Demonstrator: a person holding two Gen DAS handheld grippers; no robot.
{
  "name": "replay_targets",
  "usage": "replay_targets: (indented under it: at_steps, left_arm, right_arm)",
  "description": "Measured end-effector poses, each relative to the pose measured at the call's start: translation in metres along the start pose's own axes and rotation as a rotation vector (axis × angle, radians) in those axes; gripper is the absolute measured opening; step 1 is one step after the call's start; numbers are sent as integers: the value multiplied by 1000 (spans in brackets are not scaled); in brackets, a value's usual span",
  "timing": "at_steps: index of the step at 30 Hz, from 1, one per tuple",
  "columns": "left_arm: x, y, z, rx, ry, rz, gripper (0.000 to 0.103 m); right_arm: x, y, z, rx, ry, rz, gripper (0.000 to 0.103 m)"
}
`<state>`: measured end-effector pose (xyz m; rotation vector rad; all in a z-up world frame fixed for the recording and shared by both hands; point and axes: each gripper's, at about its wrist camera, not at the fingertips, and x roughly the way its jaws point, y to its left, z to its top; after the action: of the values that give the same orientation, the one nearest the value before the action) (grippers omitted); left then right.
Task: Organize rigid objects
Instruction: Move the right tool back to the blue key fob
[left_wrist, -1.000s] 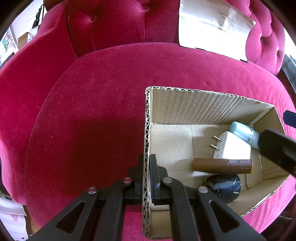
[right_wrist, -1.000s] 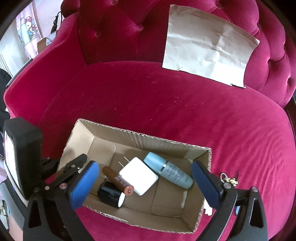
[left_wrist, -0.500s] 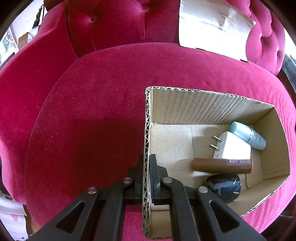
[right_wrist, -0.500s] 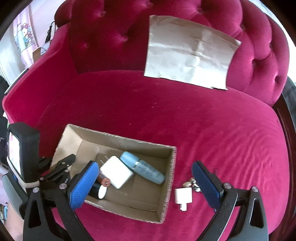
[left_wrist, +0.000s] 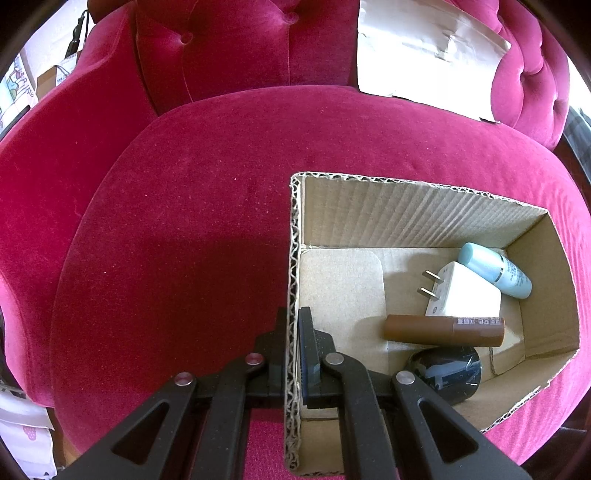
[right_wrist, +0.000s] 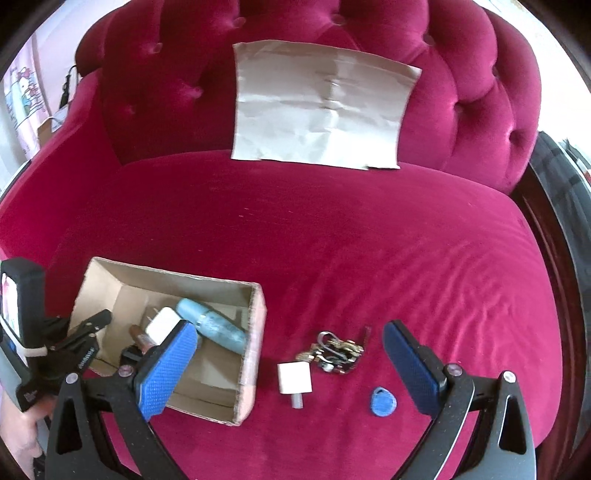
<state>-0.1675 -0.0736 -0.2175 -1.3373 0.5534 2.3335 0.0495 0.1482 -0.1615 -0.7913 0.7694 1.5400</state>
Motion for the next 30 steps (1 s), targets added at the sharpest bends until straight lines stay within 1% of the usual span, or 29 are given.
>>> replay_targets:
  at_steps: [7,9,16,22,30]
  left_arm:
    - [-1,1,-1,1,0,2,4]
    - [-1,0,-1,1,-2,4,4]
    - [-2,1,0,3,-1,3,4]
    - [-2,2,2,4,0,4,4]
    - [0,3,4,5,0,4,4]
  right_arm:
    - [0,-32,-7,60,3,-48,103]
    - [1,-46,-12,82,14,-71,103]
    - [11,-70,-25,121,52,-111,103]
    - [26,-84,-36,150,95,-119,103]
    - [49,-94,-52,171,155,-136,103]
